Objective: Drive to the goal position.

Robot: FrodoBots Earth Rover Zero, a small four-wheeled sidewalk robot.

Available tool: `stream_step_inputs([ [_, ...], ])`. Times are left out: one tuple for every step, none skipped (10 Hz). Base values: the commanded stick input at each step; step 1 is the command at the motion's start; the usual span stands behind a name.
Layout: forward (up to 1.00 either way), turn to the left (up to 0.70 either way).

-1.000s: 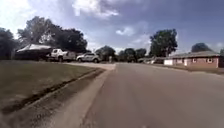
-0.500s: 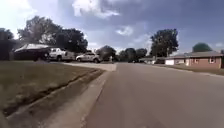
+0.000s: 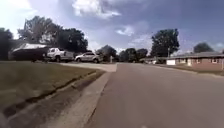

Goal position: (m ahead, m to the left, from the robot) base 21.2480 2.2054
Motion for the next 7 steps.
stream_step_inputs([
  [1.00, -0.04],
  [1.00, 0.00],
  [1.00, 0.00],
  [1.00, 0.00],
  [1.00, 0.00],
  [1.00, 0.00],
  [1.00, 0.00],
])
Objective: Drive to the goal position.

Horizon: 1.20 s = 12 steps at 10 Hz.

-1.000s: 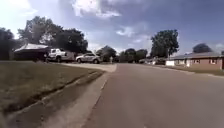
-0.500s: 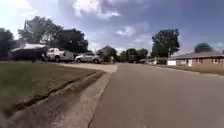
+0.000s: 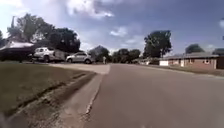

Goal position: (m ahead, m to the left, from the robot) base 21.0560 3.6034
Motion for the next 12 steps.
stream_step_inputs([
  [1.00, -0.03],
  [1.00, -0.10],
  [1.00, -0.09],
  [1.00, 0.00],
  [1.00, 0.00],
  [1.00, 0.00],
  [1.00, 0.00],
  [1.00, 0.00],
  [1.00, 0.00],
  [1.00, 0.00],
  [1.00, 0.00],
  [1.00, 0.00],
])
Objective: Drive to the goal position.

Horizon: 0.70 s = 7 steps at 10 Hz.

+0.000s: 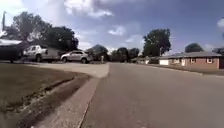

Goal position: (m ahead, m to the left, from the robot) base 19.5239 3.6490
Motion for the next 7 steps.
stream_step_inputs([
  [1.00, 0.03],
  [1.00, 0.04],
  [1.00, 0.03],
  [1.00, 0.03],
  [1.00, 0.03],
  [1.00, 0.03],
  [1.00, 0.03],
])
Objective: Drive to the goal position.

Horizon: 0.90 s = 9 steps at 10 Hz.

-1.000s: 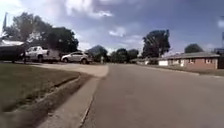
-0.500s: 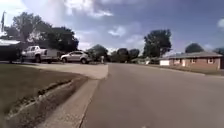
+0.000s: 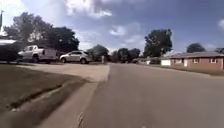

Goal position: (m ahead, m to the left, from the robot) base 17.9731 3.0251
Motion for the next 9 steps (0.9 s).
stream_step_inputs([
  [1.00, 0.03],
  [1.00, 0.02],
  [1.00, 0.02],
  [1.00, 0.02],
  [1.00, 0.02],
  [1.00, 0.02],
  [1.00, 0.02],
  [1.00, 0.02],
  [1.00, 0.02],
])
